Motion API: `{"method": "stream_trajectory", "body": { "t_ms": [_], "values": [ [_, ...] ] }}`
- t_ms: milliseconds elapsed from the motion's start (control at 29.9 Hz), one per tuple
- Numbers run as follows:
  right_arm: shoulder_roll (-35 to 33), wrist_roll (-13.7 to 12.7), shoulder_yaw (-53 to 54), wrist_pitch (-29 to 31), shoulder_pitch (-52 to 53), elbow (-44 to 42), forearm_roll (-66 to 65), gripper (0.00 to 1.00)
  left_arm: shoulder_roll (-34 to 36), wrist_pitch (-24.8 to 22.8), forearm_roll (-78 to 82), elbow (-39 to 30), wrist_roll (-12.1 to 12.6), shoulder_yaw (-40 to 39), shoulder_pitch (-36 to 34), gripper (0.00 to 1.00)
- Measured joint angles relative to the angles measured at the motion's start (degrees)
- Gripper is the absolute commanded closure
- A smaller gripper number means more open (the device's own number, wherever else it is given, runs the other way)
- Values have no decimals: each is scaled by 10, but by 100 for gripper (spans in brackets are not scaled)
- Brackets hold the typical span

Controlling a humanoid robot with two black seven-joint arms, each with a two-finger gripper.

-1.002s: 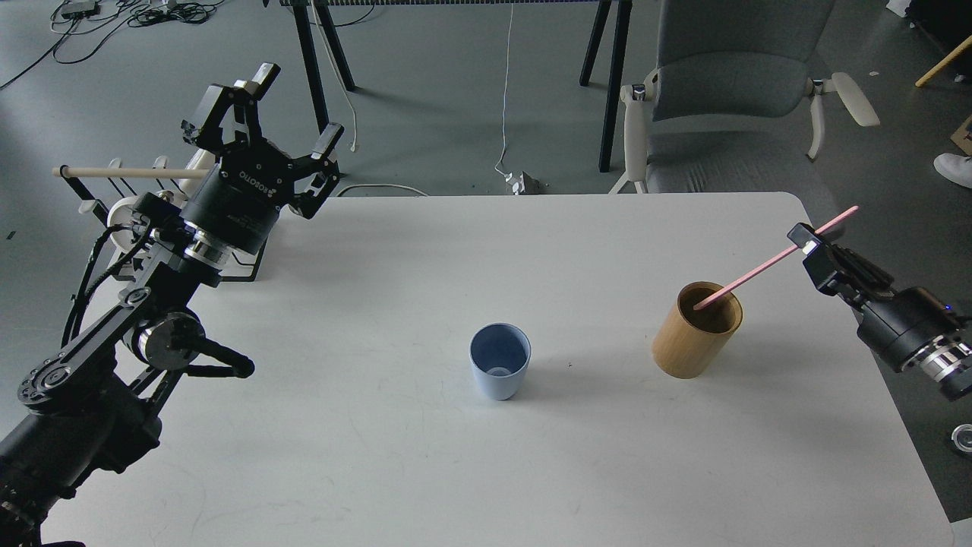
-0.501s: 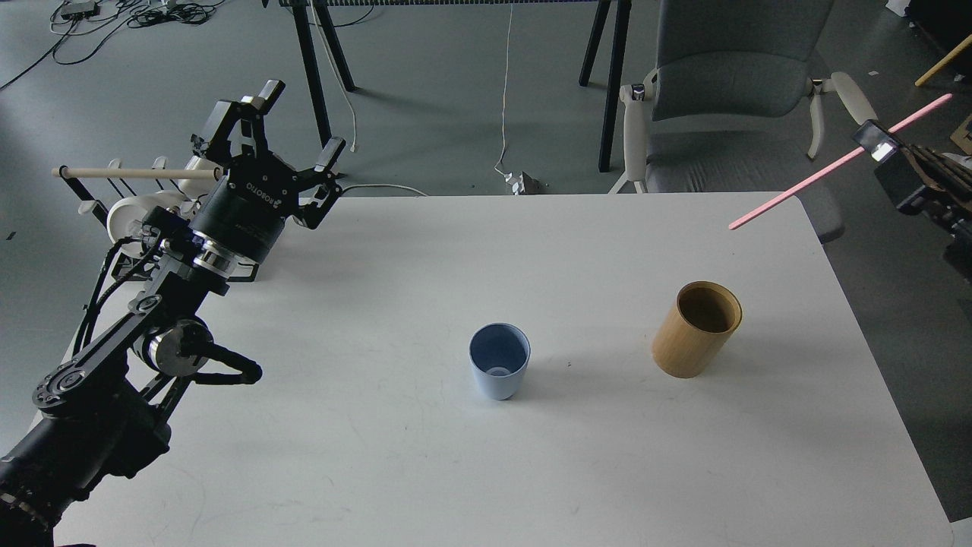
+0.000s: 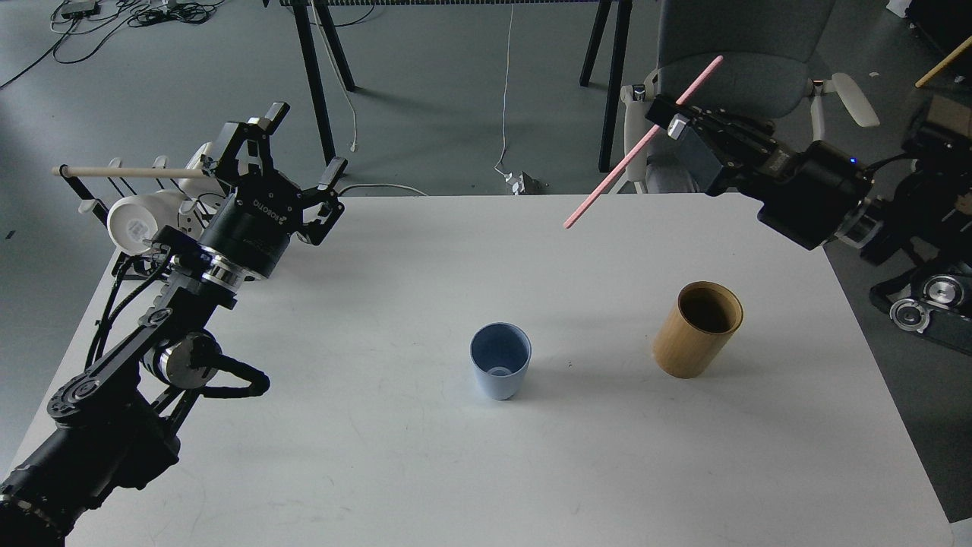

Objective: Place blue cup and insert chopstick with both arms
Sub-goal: 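Pull the pink stick up out of the tan cup with the right gripper, then lower the pink stick into the blue cup with the right gripper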

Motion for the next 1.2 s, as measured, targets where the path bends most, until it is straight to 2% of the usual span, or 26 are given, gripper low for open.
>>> {"method": "stream_trajectory", "body": {
  "t_ms": [134,401,768,1202],
  "values": [
    [38,0,-86,0,68,-4,0,100,-14,0,0,4,0,0,1,2],
    [90,0,-158,0,106,-13,-1,100,-26,0,-4,5,0,-2,2,2],
    [124,0,-195,0,108,-24,-1,100,-26,0,-5,5,0,-2,4,2],
    [181,0,-213,0,100,-81,-1,100,-26,0,-5,6,0,-3,5,2]
  ]
}}
